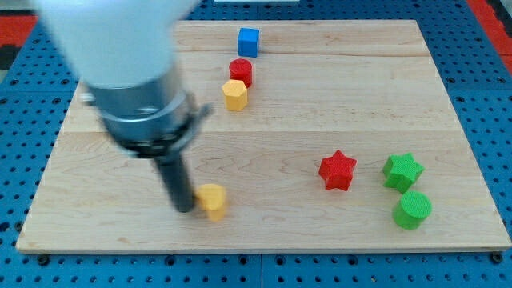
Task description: Move the yellow heart into the red star
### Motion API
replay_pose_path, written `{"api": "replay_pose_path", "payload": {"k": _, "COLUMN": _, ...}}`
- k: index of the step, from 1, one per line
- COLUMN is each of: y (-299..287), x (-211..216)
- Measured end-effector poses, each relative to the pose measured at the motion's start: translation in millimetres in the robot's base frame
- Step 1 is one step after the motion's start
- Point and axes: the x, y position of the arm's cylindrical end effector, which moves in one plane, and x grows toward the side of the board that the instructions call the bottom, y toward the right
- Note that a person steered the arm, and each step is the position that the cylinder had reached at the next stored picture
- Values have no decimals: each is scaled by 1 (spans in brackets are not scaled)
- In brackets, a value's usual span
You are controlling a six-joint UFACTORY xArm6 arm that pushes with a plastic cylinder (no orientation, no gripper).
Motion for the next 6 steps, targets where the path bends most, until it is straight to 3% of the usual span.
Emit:
{"api": "replay_pose_path", "payload": {"k": 1, "y": 70, "x": 0}}
{"api": "replay_pose_path", "payload": {"k": 2, "y": 99, "x": 10}}
{"api": "replay_pose_path", "payload": {"k": 3, "y": 74, "x": 55}}
{"api": "replay_pose_path", "payload": {"k": 5, "y": 170, "x": -20}}
{"api": "replay_pose_path", "payload": {"k": 6, "y": 86, "x": 29}}
